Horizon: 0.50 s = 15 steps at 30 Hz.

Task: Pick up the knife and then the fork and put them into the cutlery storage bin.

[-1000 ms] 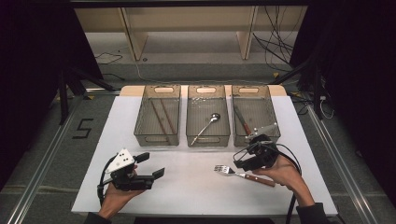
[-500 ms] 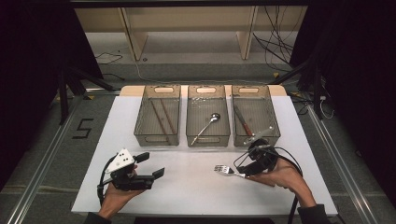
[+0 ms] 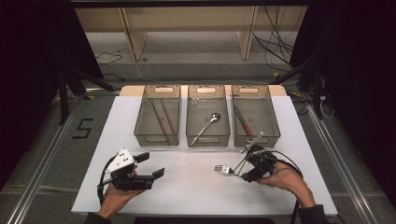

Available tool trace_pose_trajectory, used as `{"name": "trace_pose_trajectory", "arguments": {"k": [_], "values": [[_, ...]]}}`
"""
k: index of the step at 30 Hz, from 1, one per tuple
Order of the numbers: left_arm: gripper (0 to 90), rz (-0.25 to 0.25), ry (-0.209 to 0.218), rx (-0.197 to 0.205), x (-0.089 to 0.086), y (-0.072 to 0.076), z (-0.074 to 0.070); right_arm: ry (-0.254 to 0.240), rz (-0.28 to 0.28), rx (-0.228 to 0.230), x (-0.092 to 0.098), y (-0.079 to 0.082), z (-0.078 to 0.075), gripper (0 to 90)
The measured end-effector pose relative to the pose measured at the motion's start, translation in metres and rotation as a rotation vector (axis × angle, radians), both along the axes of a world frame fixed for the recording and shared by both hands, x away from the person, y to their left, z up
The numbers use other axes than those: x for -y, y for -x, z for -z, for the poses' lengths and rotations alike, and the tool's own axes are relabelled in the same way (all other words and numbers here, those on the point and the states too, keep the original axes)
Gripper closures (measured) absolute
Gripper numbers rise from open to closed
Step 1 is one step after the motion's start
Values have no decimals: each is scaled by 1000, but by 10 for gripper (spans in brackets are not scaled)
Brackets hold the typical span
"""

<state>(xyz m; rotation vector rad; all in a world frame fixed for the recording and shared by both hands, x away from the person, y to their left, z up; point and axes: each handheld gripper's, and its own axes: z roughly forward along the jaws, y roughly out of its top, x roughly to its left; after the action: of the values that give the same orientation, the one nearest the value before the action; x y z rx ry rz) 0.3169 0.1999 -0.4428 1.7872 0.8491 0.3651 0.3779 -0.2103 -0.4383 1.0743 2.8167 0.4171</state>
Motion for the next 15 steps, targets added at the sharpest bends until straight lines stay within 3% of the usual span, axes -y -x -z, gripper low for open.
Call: {"name": "trace_pose_trajectory", "arguments": {"k": [11, 15], "values": [[157, 1, -2, 2, 0, 0, 0, 72, -31, -29, -1, 1, 8, 471], [157, 1, -2, 3, 0, 0, 0, 76, -29, -38, -1, 1, 9, 513]]}}
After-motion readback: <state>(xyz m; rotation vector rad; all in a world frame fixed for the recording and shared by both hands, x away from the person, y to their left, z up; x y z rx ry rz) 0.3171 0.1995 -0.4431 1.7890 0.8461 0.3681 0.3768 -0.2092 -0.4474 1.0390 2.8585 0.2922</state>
